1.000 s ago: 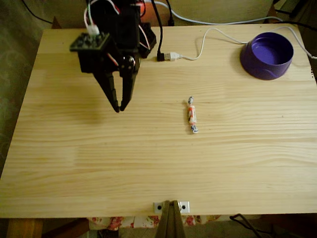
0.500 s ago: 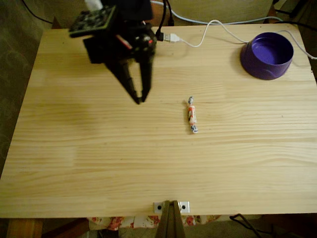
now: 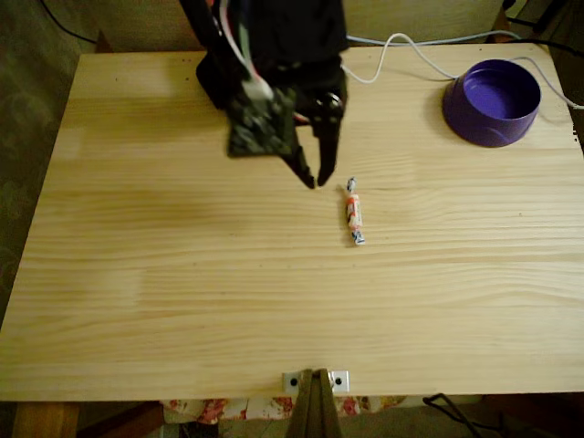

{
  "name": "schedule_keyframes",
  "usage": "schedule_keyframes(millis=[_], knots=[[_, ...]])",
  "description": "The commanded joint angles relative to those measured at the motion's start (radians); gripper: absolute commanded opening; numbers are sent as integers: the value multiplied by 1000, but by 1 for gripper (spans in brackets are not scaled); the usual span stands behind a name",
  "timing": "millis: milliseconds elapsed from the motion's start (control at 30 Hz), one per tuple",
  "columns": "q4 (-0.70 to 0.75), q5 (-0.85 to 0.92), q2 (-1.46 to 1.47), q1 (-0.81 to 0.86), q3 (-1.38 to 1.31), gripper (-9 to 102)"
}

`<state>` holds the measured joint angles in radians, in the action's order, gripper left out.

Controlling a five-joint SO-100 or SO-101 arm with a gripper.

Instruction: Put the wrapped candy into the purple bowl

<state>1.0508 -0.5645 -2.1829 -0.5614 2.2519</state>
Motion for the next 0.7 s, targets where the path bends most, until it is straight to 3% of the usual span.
schedule_keyframes(millis=[0,133,400,667], knots=[[17,-43,106,-66,-138,1],[14,-66,186,-137,-206,2],[23,-97,350,-221,-376,20],[-60,-114,385,-193,-345,21]])
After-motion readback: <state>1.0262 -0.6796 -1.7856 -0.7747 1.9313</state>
